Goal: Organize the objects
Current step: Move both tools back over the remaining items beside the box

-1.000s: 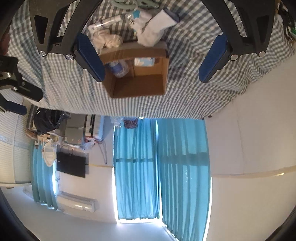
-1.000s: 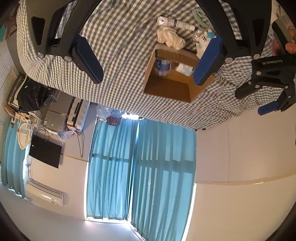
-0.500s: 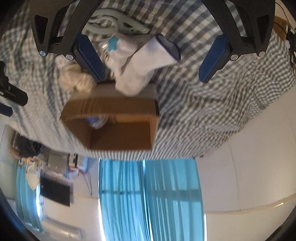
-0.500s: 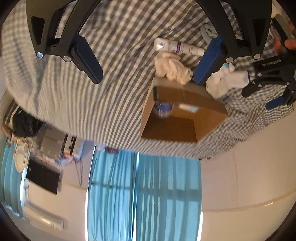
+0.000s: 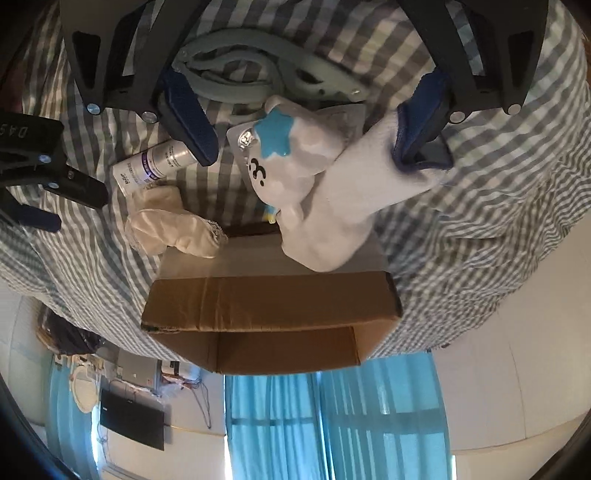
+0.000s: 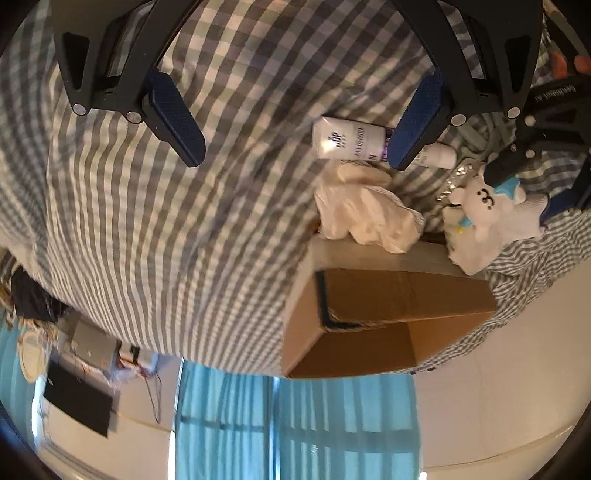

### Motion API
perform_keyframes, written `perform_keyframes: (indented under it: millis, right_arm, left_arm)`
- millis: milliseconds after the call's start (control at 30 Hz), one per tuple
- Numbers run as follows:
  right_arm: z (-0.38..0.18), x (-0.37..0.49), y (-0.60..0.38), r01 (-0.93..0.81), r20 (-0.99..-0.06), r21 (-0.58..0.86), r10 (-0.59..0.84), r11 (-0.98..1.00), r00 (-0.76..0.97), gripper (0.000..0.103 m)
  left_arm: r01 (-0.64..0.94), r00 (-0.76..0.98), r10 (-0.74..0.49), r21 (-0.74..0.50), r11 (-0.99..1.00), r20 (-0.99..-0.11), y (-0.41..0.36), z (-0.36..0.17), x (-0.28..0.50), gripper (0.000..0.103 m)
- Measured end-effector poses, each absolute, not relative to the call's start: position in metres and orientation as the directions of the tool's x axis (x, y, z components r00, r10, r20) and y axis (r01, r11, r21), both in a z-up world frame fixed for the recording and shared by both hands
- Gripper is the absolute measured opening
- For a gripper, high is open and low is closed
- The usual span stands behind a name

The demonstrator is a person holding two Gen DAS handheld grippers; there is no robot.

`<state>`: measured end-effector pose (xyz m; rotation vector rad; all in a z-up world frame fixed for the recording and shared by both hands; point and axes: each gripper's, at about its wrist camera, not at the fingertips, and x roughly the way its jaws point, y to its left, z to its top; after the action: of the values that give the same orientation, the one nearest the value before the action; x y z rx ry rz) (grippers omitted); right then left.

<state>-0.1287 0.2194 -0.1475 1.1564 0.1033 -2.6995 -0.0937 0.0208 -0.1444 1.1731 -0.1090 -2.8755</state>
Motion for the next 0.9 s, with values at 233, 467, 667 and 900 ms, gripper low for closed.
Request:
perform_keyframes:
  millis: [233, 467, 667, 900]
  right_arm:
    - [-0.157, -0.131, 0.225, 0.183, -0.742, 0.040, -0.152, -0.982, -0.653, 0.099]
    - [-0.161, -0.121, 0.221, 0.173, -0.750, 0.012, -0.124, -0.985, -0.650, 0.099]
    - [-0.161, -0.108, 0.222, 0.164, -0.757, 0.019, -0.121, -0.986, -0.642, 0.099]
    - [-0.153, -0.103, 0.213, 0.176, -0.752, 0.031, -0.139, -0.984, -0.644, 0.099]
  left_arm:
    - [0.029, -0.668, -0.025, 0.007, -1.000, -0.744, 0.002, -0.171, -0.105, 0.076]
    - [0.003, -0.653, 0.027, -0.038, -0.999, -0.757, -0.010, -0.166, -0.091, 0.063]
    - [0.000, -0.628, 0.033, -0.042, -0.999, -0.777, -0.019, -0.156, -0.073, 0.062]
    - [-0.029, -0.593, 0.073, -0.069, -0.997, -0.802, -0.033, -0.155, -0.057, 0.063]
